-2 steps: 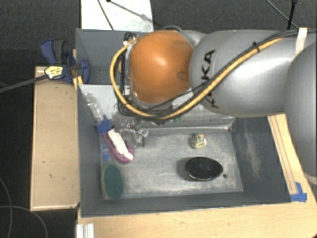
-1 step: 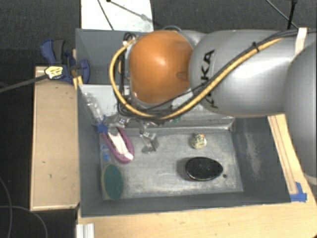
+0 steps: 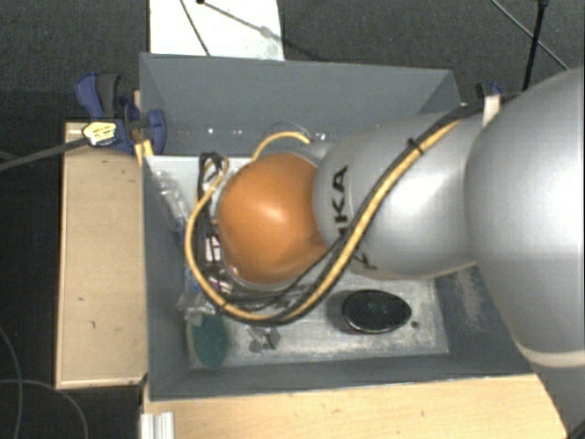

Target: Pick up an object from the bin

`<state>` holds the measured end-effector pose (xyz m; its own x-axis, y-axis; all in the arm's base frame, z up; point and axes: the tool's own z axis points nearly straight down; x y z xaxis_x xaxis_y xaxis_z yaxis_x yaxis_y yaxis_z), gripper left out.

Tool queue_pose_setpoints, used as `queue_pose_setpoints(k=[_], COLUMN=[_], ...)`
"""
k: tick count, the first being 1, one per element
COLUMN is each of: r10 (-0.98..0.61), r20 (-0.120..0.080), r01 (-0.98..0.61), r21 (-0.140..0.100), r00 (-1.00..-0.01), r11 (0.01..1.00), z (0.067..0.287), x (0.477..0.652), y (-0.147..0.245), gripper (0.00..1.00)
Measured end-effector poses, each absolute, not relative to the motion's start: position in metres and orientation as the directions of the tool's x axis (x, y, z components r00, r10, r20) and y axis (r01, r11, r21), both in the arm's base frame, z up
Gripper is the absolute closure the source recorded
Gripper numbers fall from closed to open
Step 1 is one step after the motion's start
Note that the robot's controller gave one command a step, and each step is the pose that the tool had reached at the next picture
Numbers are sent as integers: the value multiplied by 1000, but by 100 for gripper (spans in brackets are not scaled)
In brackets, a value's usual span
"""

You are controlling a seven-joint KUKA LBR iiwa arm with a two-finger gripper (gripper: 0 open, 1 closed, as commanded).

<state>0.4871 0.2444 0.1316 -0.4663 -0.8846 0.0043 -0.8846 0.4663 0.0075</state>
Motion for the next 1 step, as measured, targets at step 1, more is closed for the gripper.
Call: queue_pose_setpoints(k=[1], r10=[-992], r20=[-11], r01=[-992], r21=[-11], r00=[123], r11=[-123], z=[74], x=[512], y=[255], gripper=[0])
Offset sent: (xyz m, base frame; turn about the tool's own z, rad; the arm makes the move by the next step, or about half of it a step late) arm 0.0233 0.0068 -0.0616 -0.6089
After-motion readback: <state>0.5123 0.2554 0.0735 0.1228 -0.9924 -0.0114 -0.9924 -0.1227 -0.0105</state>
